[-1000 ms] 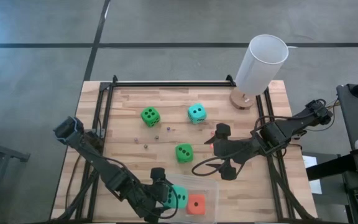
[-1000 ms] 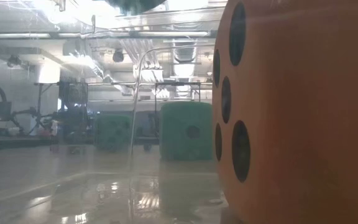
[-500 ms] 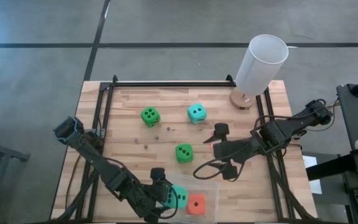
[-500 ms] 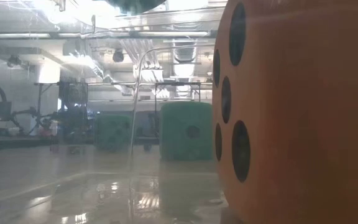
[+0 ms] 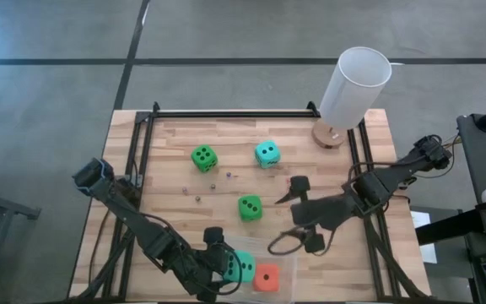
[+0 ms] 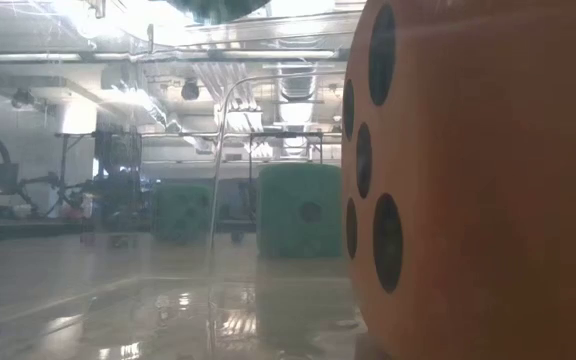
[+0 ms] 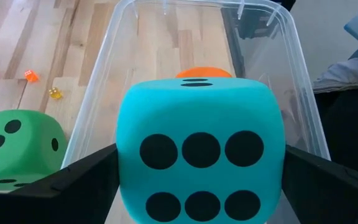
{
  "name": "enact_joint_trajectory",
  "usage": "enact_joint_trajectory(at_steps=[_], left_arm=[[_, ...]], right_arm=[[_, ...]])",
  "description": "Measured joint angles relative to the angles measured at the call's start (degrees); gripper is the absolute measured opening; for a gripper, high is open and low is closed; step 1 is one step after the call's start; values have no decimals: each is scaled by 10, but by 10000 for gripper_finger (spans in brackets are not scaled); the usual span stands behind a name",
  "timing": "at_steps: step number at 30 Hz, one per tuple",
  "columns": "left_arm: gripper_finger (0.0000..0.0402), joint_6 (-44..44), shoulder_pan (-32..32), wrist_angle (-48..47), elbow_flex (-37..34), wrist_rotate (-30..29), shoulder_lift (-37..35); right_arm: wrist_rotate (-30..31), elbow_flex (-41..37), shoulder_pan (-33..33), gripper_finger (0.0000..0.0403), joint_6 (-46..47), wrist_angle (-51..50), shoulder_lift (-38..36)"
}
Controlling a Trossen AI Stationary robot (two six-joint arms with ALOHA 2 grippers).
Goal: Pick & Place Dice
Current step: Put the bottom large blue dice into the transparent bin
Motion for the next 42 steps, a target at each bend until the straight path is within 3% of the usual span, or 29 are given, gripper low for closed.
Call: enact_joint_trajectory(at_steps=[9, 18, 31, 42], left_arm=[[394, 0, 0, 0, 0, 0, 0], [396, 0, 2, 9, 0, 0, 0], [396, 0, 5, 20, 0, 0, 0], [396, 0, 6, 21, 0, 0, 0]], right_arm=[[-2, -100, 53, 366, -37, 145, 1], [0, -181, 53, 366, -92, 301, 1], [0, -242, 53, 366, -114, 430, 0], [-1, -254, 53, 366, -112, 452, 0]])
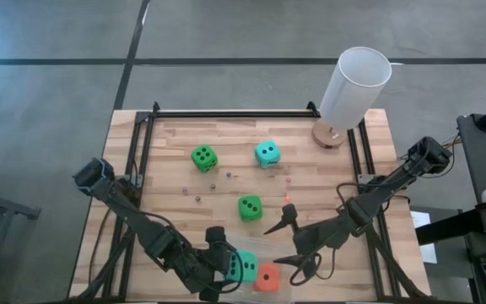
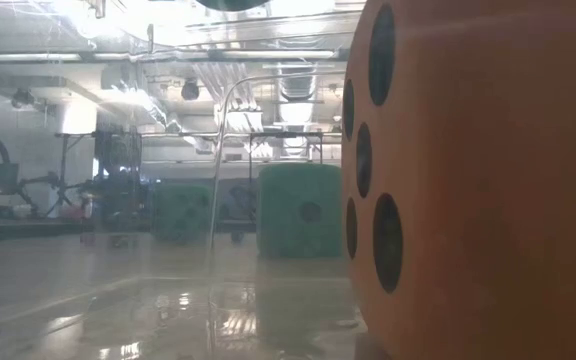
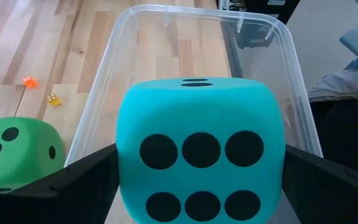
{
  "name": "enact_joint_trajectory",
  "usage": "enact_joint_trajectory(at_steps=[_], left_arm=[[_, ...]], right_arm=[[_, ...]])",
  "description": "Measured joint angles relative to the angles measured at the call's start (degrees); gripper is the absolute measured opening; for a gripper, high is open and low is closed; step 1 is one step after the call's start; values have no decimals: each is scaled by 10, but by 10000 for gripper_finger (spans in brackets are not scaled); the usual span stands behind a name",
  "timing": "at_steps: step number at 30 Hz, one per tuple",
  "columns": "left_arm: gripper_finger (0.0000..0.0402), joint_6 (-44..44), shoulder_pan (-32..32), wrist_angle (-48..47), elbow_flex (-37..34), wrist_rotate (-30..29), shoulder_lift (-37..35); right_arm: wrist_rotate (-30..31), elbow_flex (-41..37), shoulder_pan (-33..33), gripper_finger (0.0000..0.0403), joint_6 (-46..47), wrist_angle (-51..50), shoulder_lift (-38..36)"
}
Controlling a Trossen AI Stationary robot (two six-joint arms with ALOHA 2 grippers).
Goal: Pick & Place Dice
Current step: Put the bottom large blue dice into the transparent bin
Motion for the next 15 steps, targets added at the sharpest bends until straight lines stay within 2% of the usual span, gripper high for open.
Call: enact_joint_trajectory(at_steps=[3, 7, 15], left_arm=[[396, 0, 0, 0, 0, 0, 0], [399, 0, 0, 0, 0, 0, 0], [396, 0, 0, 0, 0, 0, 0]], right_arm=[[-4, 0, 0, 366, 2, 11, 0], [-43, -12, 0, 366, -10, 41, 0], [-45, -18, 0, 366, -12, 58, 0]])
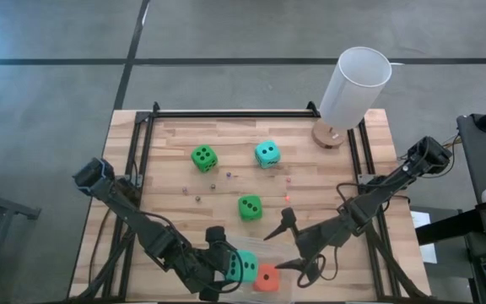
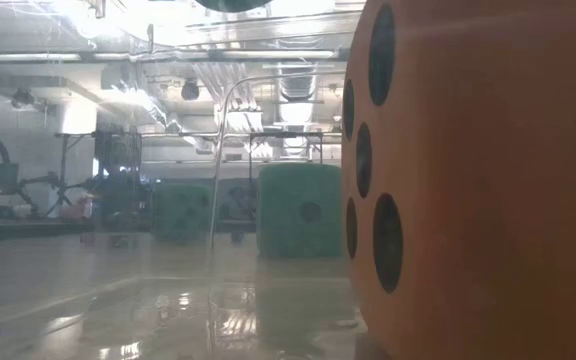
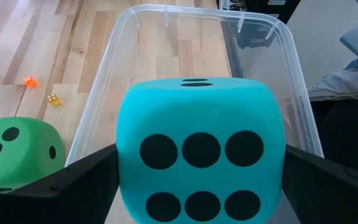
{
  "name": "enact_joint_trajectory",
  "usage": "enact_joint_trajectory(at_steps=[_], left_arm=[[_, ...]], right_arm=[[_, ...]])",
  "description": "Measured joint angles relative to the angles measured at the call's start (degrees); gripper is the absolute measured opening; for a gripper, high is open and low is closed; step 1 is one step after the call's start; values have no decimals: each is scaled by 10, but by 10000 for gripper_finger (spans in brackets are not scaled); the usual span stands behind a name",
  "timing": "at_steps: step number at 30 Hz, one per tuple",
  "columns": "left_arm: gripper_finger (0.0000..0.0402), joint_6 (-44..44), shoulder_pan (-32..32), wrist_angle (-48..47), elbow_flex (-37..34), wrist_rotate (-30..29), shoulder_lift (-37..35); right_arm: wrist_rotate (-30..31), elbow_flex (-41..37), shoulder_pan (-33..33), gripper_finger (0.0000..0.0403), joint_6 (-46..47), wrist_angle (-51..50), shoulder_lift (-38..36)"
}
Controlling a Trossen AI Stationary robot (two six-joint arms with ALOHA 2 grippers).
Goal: Pick & Place Dice
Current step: Put the bottom large blue dice into the transparent bin
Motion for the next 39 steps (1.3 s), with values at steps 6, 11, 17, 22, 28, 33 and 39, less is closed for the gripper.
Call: enact_joint_trajectory(at_steps=[6, 11, 17, 22, 28, 33, 39], left_arm=[[398, 0, 0, 0, 0, 0, 0], [396, 0, 0, 0, 0, 0, 1], [398, 2, 0, -1, 0, 0, 1], [396, 2, 0, -1, 0, 0, 1], [399, 2, 0, -1, 0, 0, 1], [396, 2, 2, -1, 0, 0, 1], [398, 2, 5, -1, 0, -3, 1]], right_arm=[[0, 0, 0, 366, 0, 0, 0], [0, 0, 0, 366, 0, 0, 0], [0, 0, 0, 366, 0, 0, 0], [0, 0, 0, 366, 0, 0, 0], [0, 0, 0, 366, -3, 0, 0], [-1, 0, 0, 366, -5, 8, 14], [-11, 20, 0, 366, -30, 34, 60]])
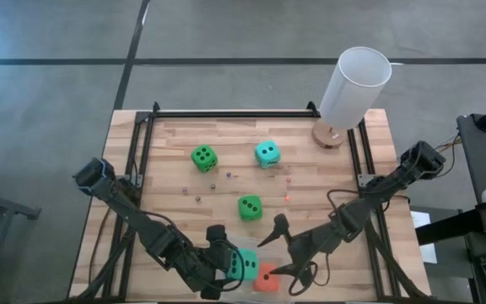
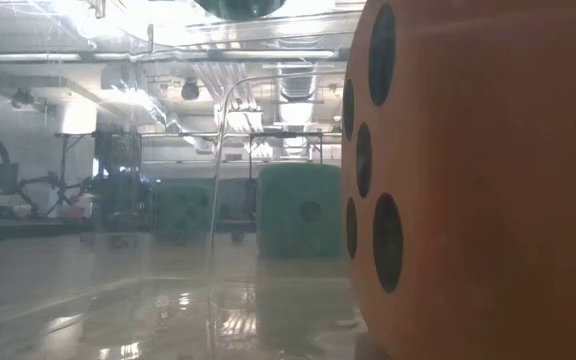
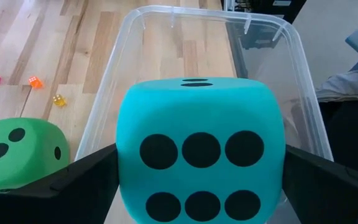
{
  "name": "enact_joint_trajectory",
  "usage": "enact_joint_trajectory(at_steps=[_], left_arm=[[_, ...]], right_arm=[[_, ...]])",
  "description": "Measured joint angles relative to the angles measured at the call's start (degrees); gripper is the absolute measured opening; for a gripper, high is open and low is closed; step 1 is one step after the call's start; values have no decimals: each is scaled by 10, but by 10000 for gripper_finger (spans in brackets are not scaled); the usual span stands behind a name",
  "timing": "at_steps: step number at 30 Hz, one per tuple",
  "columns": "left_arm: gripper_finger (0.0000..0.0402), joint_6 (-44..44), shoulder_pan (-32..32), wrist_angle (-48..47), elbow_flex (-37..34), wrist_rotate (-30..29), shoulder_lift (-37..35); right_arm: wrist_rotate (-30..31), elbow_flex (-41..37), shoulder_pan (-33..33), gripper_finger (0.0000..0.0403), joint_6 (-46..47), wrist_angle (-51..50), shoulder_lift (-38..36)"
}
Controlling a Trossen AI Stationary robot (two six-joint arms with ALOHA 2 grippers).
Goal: Pick & Place Dice
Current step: Put the bottom large blue dice into the transparent bin
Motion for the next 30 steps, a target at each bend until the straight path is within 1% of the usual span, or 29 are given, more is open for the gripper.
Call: enact_joint_trajectory(at_steps=[16, 21, 30], left_arm=[[396, -2, 2, 1, 0, -1, 0], [399, -2, 2, 2, 0, -1, 0], [398, -2, 1, -4, -2, 3, 1]], right_arm=[[-6, 106, 0, 366, -2, -37, 109], [-25, 140, 0, 366, -2, -54, 133], [-31, 180, -2, 366, 1, -105, 161]])
